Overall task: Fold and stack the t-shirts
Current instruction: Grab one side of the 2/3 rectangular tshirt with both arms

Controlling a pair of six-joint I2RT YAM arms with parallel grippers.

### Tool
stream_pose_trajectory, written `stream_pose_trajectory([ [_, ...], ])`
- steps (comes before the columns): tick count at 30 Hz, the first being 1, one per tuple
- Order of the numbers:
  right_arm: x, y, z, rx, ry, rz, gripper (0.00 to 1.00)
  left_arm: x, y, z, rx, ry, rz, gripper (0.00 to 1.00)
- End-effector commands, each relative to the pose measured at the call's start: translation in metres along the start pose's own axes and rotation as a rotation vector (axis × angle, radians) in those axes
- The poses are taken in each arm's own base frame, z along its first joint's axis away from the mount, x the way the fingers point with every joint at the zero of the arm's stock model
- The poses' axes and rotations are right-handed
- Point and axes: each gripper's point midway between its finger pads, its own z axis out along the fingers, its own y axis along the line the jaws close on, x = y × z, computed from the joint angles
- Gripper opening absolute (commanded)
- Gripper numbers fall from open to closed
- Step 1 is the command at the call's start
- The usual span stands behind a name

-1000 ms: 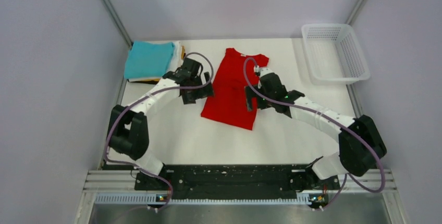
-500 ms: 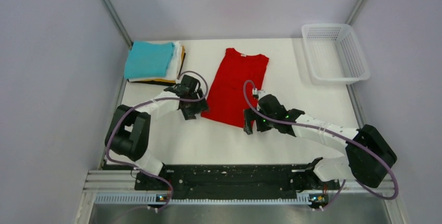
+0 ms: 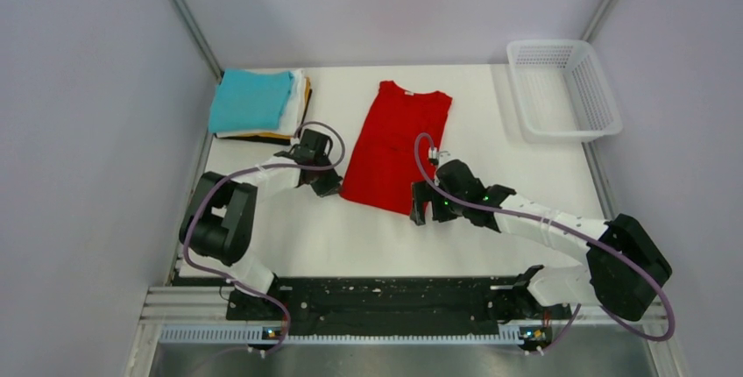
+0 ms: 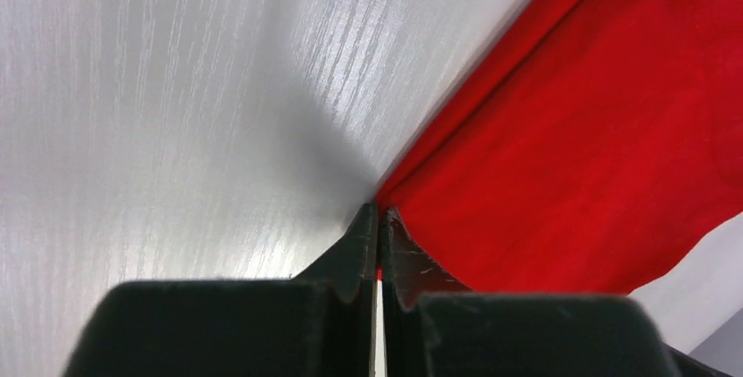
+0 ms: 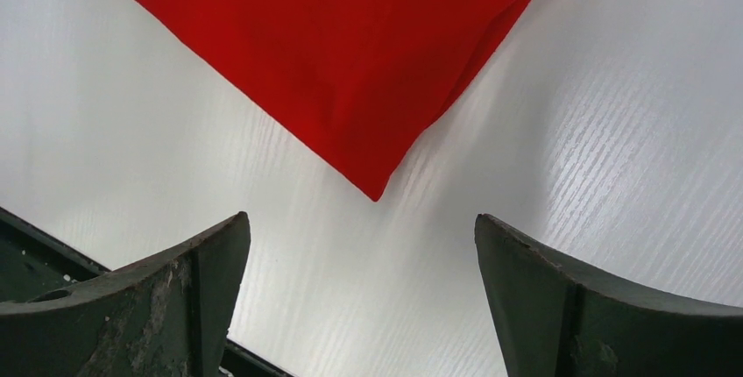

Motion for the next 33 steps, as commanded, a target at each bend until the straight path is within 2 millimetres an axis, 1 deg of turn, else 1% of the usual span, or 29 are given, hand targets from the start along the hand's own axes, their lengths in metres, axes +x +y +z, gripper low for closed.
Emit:
stream_pose_trajectory([
  [1, -0.003, 0.002, -0.001, -0.017, -0.016, 0.011, 0.96, 0.022, 0.018, 0.003, -0.021, 0.043, -0.04, 0.0],
  [4, -0.001, 0.002, 0.001, -0.015, -0.007, -0.001, 0.92, 0.032, 0.02, -0.003, 0.011, 0.05, -0.051, 0.0],
  [10, 0.006, -0.004, 0.006, 0.019, 0.008, -0.042, 0.83, 0.044, 0.024, -0.018, 0.039, 0.029, -0.056, 0.0],
  [13, 0.012, -0.003, 0.013, 0.011, 0.04, -0.099, 0.72, 0.049, 0.025, -0.02, 0.046, 0.039, -0.06, 0.0],
  [15, 0.018, -0.002, 0.018, 0.008, 0.069, -0.118, 0.64, 0.052, 0.021, -0.022, 0.062, 0.055, -0.063, 0.0],
  [19, 0.031, 0.007, 0.022, -0.008, 0.108, -0.16, 0.59, 0.056, 0.019, -0.024, 0.058, 0.05, -0.056, 0.0],
  [21, 0.036, 0.007, 0.025, 0.0, 0.123, -0.156, 0.54, 0.055, 0.02, -0.026, 0.049, 0.041, -0.059, 0.0],
  [23, 0.038, 0.003, 0.028, 0.024, 0.122, -0.138, 0.46, 0.055, 0.021, -0.027, 0.046, 0.036, -0.06, 0.0],
  [26, 0.04, 0.005, 0.033, 0.016, 0.128, -0.139, 0.33, 0.056, 0.02, -0.029, 0.055, 0.04, -0.056, 0.0],
  [28, 0.042, 0.003, 0.033, 0.022, 0.137, -0.139, 0.22, 0.057, 0.018, -0.031, 0.059, 0.05, -0.055, 0.0],
  [30, 0.045, 0.004, 0.031, 0.017, 0.147, -0.134, 0.01, 0.06, 0.018, -0.036, 0.067, 0.054, -0.06, 0.0],
  [32, 0.048, 0.01, 0.021, -0.012, 0.166, -0.135, 0.0, 0.063, 0.02, -0.044, 0.069, 0.058, -0.062, 0.0],
  [33, 0.052, 0.016, 0.015, -0.043, 0.182, -0.138, 0.0, 0.065, 0.023, -0.049, 0.065, 0.055, -0.061, 0.0],
])
